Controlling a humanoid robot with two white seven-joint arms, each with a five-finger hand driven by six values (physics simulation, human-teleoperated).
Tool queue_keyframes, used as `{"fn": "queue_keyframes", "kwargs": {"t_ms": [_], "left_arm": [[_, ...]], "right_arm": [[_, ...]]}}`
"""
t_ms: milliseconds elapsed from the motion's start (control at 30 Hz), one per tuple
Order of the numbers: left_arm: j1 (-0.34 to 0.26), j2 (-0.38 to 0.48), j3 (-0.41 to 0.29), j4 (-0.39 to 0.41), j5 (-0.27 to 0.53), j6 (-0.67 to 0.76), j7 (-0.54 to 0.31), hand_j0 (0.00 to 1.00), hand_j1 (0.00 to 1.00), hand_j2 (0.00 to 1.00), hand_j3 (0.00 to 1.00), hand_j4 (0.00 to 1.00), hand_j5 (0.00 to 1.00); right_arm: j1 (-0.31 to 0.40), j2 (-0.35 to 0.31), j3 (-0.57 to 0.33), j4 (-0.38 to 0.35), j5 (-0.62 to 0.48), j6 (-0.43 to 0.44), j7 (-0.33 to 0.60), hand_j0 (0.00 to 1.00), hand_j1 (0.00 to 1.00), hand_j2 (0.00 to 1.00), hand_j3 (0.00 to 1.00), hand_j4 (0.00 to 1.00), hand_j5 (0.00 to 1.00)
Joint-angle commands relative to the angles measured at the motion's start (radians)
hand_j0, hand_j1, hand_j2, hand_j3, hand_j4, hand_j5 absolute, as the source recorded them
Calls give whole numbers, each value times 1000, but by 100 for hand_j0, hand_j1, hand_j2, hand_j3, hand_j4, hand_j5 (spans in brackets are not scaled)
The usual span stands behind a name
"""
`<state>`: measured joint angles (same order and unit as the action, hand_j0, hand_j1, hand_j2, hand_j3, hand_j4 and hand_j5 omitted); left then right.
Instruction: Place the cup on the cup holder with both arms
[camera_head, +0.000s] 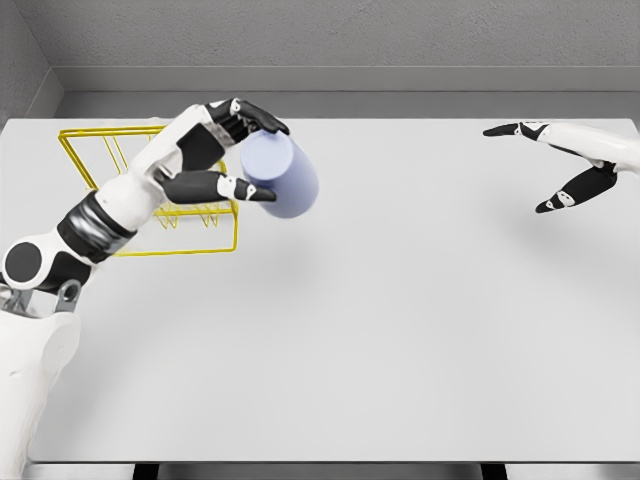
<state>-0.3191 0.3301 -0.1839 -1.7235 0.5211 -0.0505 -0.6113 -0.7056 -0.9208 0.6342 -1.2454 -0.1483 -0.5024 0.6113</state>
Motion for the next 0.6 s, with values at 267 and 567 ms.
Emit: {"fn": "queue_keyframes", "kwargs": {"t_ms": [267, 567], "left_arm": [[-34, 23, 9, -7, 30, 0, 0, 51, 51, 51, 51, 51, 51], [-37, 32, 58, -5, 30, 1, 0, 50, 50, 50, 50, 50, 50]], "right_arm": [[-3, 0, -1, 0, -7, 2, 0, 100, 100, 100, 100, 100, 100], [-2, -1, 1, 1, -7, 2, 0, 100, 100, 100, 100, 100, 100]]}}
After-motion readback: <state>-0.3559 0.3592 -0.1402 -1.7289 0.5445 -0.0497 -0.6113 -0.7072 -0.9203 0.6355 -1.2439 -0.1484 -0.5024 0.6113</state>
